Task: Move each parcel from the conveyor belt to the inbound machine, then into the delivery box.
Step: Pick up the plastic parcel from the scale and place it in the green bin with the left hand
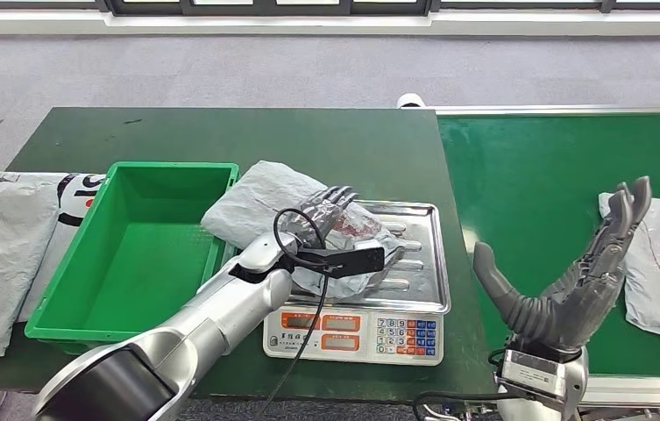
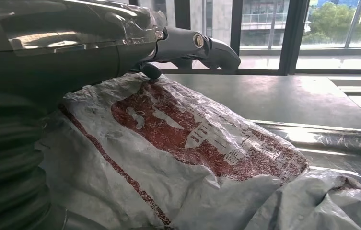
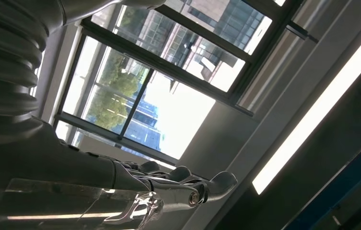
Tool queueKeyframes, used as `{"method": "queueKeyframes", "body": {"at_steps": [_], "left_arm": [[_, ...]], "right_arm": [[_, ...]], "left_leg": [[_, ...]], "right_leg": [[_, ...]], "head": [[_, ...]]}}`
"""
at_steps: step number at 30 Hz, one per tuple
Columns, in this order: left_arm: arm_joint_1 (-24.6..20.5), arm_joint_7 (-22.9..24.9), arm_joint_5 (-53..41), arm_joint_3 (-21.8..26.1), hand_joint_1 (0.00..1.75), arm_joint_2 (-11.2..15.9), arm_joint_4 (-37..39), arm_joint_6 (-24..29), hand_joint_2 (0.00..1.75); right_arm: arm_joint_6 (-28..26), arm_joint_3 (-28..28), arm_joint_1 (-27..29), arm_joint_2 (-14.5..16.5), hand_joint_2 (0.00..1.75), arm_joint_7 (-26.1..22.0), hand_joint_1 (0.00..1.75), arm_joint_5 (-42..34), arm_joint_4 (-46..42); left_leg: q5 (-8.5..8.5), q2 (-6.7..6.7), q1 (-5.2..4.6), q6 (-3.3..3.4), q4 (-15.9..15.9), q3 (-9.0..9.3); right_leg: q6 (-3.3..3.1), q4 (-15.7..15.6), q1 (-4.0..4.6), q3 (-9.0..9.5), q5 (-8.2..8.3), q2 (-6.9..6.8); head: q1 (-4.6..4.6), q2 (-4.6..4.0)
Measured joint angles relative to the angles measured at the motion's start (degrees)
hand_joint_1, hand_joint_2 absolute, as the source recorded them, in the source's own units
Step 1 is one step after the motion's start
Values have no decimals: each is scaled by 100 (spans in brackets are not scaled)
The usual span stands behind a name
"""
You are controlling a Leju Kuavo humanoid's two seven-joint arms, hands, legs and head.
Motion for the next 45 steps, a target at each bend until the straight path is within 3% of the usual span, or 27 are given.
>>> {"method": "queueKeyframes", "body": {"at_steps": [5,9,17,35,38,43,45], "left_arm": [[-42,-24,-53,53,0,10,79,-266,175],[-73,-74,-72,65,175,14,121,-349,175],[-93,-495,-272,63,175,25,180,-720,175],[-66,-828,-526,56,175,32,181,-405,175],[5,-664,-525,59,175,52,150,210,175],[102,-110,-623,428,175,388,-357,2543,175],[136,-133,-822,818,175,560,-693,2969,175]], "right_arm": [[15,28,-68,-29,175,30,0,-2,58],[26,57,-85,-49,175,36,0,-3,68],[10,57,-58,-81,175,1,0,3,69],[-8,57,277,-88,175,-165,0,3,-33],[-8,57,390,-86,175,-276,0,25,-103],[-9,57,726,-3,175,-458,0,203,-348],[-8,57,777,47,175,-449,0,271,-404]], "left_leg": [[0,-1,0,0,0,2],[0,-1,1,0,0,3],[2,-3,0,-2,0,5],[2,-2,0,-2,0,5],[2,-3,0,-2,0,3],[2,6,3,-3,-4,-3],[4,8,3,-5,-6,-2]], "right_leg": [[0,0,0,2,0,-1],[0,0,1,2,0,-1],[-1,0,0,5,1,-2],[-1,0,0,3,1,-1],[-1,0,1,2,1,-2],[-2,2,2,-8,1,4],[-2,2,4,-10,1,6]], "head": [[0,0],[0,1],[0,0],[0,1],[0,1],[0,0],[0,0]]}}
